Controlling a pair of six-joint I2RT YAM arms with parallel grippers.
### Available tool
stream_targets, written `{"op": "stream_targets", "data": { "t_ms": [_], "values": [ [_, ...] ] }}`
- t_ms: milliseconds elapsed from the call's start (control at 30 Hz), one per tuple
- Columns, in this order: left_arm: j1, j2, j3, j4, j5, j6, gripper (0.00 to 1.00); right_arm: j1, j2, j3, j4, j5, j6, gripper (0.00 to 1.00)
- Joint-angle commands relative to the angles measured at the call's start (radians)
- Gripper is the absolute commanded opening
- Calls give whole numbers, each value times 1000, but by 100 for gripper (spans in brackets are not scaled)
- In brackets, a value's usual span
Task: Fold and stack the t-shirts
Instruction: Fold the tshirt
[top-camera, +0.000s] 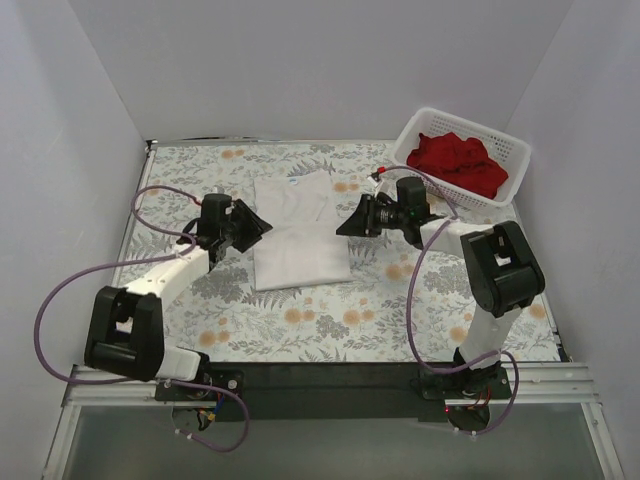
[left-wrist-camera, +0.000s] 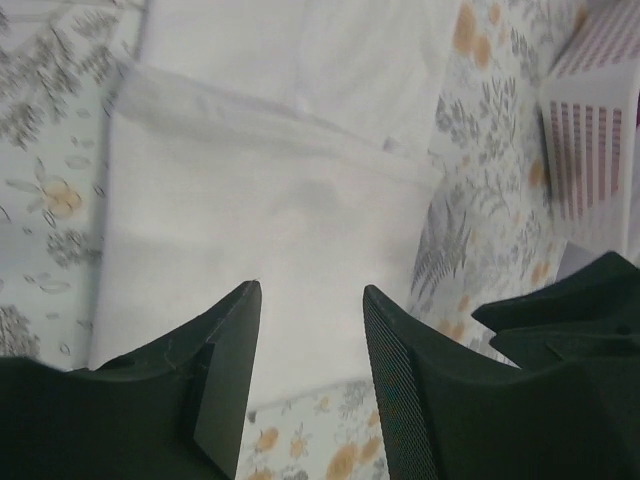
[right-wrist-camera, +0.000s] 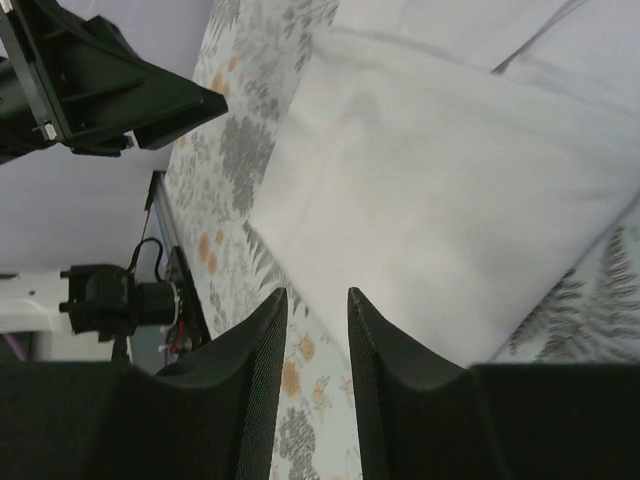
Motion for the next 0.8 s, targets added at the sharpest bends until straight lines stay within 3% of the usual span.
{"op": "stream_targets", "data": {
  "t_ms": [0, 167, 500, 633, 767],
  "values": [
    [-74, -93, -70, -81, 25, 30, 44, 57, -62, -107, 105, -77, 62, 38],
    [-154, -147, -214, -76, -11, -33, 40, 113, -45, -201, 148, -46, 86, 38],
    [-156, -139, -360, -64, -84, -152, 35, 96, 101, -338, 260, 42, 76, 37],
    [-154, -229, -362, -127, -112, -151, 35, 93, 60, -390, 269, 37, 73, 37],
    [-156, -328, -314, -249, -152, -114, 39, 93, -80, -431, 254, 41, 62, 37]
  ]
}}
